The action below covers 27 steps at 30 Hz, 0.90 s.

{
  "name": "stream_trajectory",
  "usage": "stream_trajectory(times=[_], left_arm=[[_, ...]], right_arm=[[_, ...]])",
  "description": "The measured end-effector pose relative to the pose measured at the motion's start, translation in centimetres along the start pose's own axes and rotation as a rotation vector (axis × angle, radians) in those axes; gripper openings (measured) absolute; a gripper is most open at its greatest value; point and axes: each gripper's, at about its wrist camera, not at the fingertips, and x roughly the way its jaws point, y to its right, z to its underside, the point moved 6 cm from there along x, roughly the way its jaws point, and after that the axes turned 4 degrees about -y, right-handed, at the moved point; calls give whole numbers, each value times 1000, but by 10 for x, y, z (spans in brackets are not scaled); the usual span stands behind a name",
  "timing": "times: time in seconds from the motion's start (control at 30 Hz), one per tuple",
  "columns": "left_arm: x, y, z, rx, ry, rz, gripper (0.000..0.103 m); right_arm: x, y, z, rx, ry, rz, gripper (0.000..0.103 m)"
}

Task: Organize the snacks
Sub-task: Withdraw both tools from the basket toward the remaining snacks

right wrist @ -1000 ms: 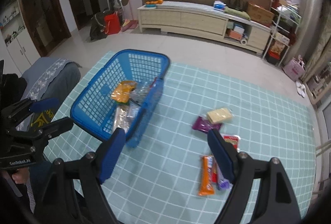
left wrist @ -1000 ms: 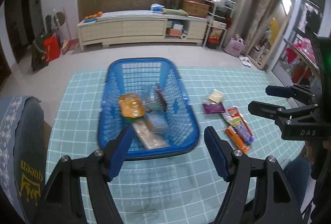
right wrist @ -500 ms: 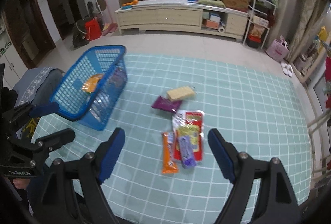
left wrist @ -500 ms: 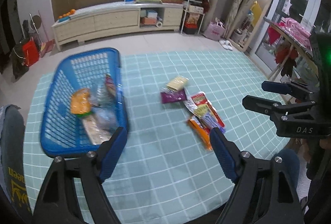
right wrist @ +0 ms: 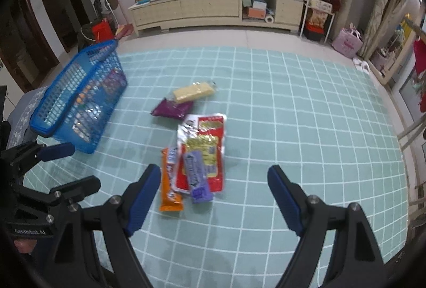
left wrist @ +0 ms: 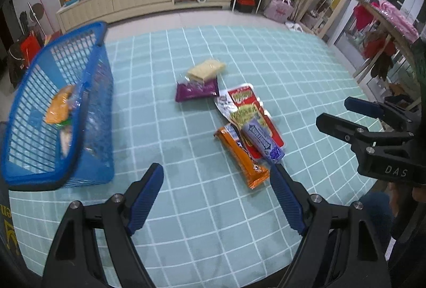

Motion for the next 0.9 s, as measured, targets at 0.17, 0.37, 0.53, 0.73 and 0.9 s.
stream_trajectory(times=[0.17, 0.37, 0.53, 0.73, 0.9], left_arm=[[30, 10, 0, -8, -52, -3, 81], [63, 20, 2, 3, -110, -7, 81], [87, 26, 9, 3, -158, 1, 81], [106, 28, 8, 10, -183, -16, 81], [120, 24, 9, 26, -207, -48, 81]], right_arm=[[26, 20, 7, 35, -9, -8, 86], [46, 37, 13, 52, -13, 5, 85], [58, 45, 18, 65, -8, 4, 85], [58, 48, 19, 74, -3, -12, 85], [60, 46, 19, 74, -4, -20, 86]])
